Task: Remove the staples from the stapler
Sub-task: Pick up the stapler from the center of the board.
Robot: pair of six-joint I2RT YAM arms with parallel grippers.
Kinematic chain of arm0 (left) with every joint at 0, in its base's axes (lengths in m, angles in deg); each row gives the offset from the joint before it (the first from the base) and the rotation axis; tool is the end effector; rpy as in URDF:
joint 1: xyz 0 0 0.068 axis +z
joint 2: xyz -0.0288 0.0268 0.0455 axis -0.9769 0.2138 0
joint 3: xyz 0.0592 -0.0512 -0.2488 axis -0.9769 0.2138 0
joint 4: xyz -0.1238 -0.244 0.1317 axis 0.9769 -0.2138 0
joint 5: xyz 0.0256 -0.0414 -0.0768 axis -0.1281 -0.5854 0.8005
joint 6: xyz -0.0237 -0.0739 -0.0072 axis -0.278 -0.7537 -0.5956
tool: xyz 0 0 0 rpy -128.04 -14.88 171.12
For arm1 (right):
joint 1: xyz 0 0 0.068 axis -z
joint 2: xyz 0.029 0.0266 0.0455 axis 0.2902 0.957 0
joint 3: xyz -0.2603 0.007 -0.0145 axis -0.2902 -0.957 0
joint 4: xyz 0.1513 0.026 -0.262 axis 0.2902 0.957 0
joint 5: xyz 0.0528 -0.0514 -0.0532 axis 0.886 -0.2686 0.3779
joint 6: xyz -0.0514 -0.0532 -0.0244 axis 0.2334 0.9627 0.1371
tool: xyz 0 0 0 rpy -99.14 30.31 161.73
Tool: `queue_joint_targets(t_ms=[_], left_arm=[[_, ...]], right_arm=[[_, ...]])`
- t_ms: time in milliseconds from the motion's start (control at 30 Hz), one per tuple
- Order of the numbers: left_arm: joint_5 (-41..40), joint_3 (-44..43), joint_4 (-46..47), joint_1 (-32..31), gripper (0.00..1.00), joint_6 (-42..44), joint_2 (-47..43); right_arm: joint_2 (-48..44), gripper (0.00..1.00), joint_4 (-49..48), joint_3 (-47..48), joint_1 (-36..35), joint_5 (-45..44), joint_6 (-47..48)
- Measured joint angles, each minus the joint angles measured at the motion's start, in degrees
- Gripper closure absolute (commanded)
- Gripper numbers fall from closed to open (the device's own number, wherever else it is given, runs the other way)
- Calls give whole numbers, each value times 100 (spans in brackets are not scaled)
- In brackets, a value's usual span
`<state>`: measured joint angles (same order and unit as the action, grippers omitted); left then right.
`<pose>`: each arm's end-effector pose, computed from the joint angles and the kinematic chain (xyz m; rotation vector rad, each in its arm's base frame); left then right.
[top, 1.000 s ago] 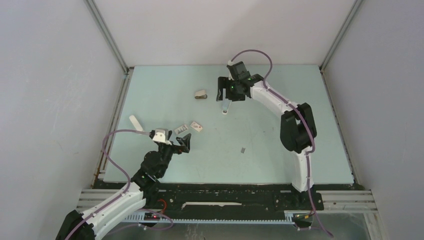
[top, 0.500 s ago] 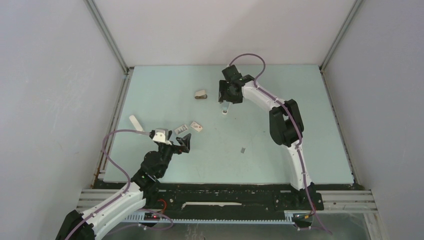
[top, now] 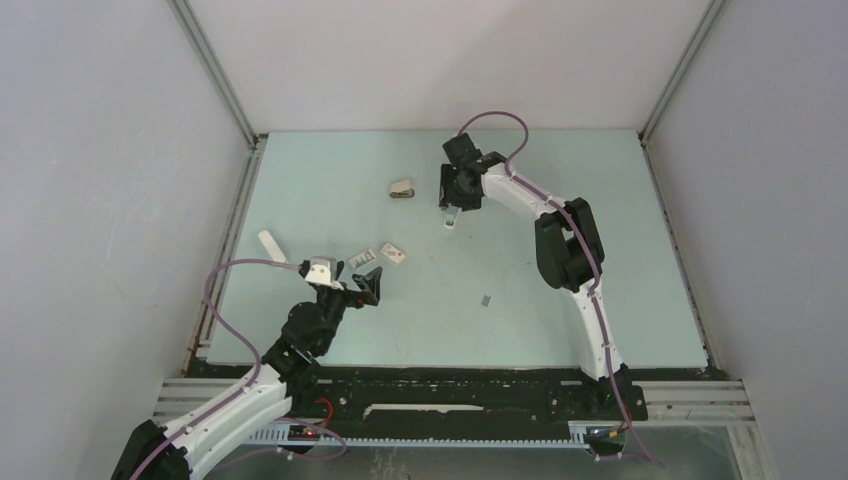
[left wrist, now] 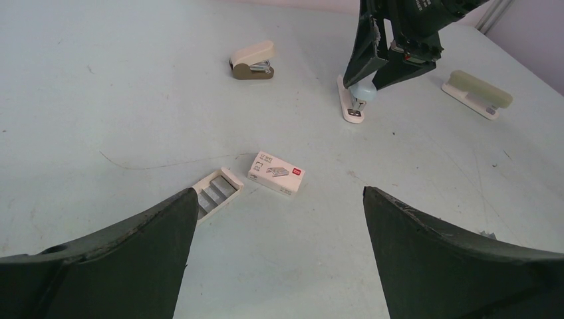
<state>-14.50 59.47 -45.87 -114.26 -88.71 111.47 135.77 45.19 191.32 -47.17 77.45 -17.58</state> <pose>0.1913 -0.1126 0.1510 0.0433 1.5833 -0.3886 0.4851 0.2780 0.1457 -0.0757 2.5933 0.2756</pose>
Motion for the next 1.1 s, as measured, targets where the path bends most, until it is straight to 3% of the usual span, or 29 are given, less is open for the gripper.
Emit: queue_joint_targets(t_ms=[700,1100], left_arm=[[-2,0,2,0,0,-2,-98],[-2,0,11,0,0,-2,-208]], right_arm=[[9,64,-15,-20,61,131,238],[-442,97,-450,-813,221,540,776]])
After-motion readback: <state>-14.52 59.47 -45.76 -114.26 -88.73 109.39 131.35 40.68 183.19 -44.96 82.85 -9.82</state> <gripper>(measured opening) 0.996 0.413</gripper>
